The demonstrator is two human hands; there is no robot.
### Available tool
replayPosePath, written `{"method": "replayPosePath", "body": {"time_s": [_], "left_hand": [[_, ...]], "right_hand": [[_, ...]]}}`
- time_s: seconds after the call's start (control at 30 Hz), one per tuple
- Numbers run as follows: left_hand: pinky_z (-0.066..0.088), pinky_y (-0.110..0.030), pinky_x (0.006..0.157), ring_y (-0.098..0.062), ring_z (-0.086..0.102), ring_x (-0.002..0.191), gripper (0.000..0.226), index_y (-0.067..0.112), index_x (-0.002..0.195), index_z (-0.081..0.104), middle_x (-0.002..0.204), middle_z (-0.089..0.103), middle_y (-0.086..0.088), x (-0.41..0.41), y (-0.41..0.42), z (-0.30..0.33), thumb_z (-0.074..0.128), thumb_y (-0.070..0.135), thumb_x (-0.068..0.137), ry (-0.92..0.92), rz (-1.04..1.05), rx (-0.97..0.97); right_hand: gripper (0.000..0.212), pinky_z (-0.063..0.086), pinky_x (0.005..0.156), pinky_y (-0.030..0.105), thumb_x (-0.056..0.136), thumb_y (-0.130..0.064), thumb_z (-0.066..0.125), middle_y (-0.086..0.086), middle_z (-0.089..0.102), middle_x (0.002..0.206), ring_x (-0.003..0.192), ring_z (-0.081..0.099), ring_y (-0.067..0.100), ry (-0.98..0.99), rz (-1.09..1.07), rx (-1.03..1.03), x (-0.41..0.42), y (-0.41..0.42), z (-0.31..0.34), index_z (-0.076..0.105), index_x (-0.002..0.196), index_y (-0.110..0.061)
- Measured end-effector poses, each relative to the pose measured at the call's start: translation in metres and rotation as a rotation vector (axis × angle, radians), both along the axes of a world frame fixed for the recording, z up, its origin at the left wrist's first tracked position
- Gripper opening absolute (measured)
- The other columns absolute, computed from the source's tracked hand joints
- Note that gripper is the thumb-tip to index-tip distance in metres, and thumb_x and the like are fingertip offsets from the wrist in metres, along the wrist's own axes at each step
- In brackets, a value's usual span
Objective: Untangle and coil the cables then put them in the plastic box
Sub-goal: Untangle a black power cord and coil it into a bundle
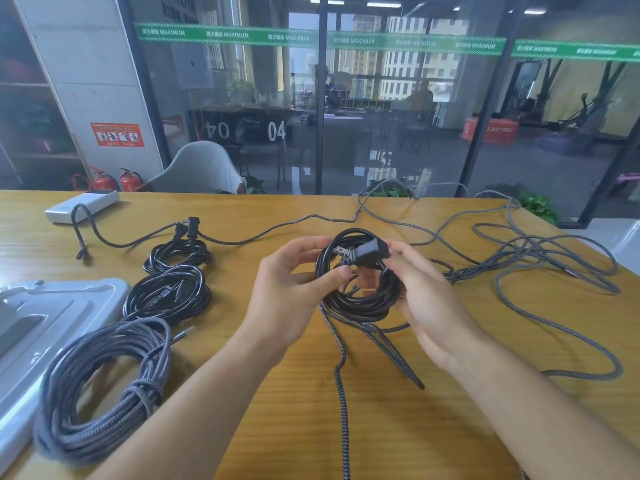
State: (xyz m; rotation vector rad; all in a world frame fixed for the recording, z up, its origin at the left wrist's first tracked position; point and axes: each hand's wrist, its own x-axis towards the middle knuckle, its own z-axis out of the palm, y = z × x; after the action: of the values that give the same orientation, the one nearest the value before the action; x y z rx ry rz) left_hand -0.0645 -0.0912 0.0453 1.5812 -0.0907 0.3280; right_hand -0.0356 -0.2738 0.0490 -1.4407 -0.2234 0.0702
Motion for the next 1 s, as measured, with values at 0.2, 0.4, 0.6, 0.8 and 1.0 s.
{"method": "replayPosePath", "body": {"time_s": [0.2, 0.4, 0.6, 0.8, 1.0], "left_hand": [[0.062, -0.054, 0.090, -0.030, 0.078, 0.092, 0.046, 0.025, 0.122, 0.074, 0.109, 0.078, -0.004, 0.003, 0.004, 0.001, 0.087, 0.026, 0.077, 0.003, -0.042, -0.025], [0.064, -0.050, 0.085, -0.031, 0.078, 0.090, 0.031, 0.022, 0.123, 0.072, 0.106, 0.078, -0.008, 0.002, 0.001, 0.000, 0.076, 0.019, 0.092, 0.012, -0.069, -0.060], [0.065, -0.044, 0.075, -0.029, 0.079, 0.083, 0.019, 0.021, 0.123, 0.066, 0.107, 0.079, -0.004, -0.002, -0.010, -0.001, 0.059, 0.024, 0.105, 0.027, -0.061, -0.048], [0.065, -0.041, 0.079, -0.027, 0.077, 0.095, 0.039, 0.037, 0.135, 0.061, 0.120, 0.074, 0.003, -0.001, -0.009, -0.001, 0.066, 0.017, 0.102, -0.057, -0.133, 0.084], [0.062, -0.050, 0.089, -0.026, 0.078, 0.093, 0.044, 0.030, 0.135, 0.060, 0.120, 0.073, 0.002, -0.002, 0.000, 0.003, 0.071, 0.009, 0.098, -0.071, -0.184, 0.139]], "right_hand": [[0.034, 0.051, 0.097, 0.038, 0.098, -0.008, 0.060, 0.018, 0.074, 0.118, 0.096, 0.070, 0.024, 0.159, 0.110, 0.354, 0.005, 0.002, -0.002, 0.064, 0.131, 0.002], [0.036, 0.048, 0.084, 0.032, 0.094, -0.012, 0.062, 0.009, 0.070, 0.099, 0.081, 0.060, 0.017, 0.126, 0.155, 0.385, 0.005, 0.004, -0.007, 0.068, 0.127, 0.002], [0.026, 0.048, 0.084, 0.031, 0.100, -0.016, 0.064, 0.006, 0.071, 0.094, 0.083, 0.059, 0.017, 0.031, 0.005, 0.136, 0.006, 0.001, -0.003, 0.065, 0.126, -0.011], [0.068, 0.057, 0.074, 0.029, 0.082, -0.019, 0.072, 0.007, 0.072, 0.102, 0.081, 0.068, 0.014, 0.223, 0.123, 0.494, 0.011, 0.000, -0.006, 0.054, 0.146, -0.003], [0.105, 0.062, 0.079, 0.034, 0.050, -0.020, 0.103, 0.006, 0.069, 0.124, 0.096, 0.073, 0.015, 0.211, 0.243, 0.542, 0.013, -0.003, -0.011, 0.057, 0.144, -0.010]]}}
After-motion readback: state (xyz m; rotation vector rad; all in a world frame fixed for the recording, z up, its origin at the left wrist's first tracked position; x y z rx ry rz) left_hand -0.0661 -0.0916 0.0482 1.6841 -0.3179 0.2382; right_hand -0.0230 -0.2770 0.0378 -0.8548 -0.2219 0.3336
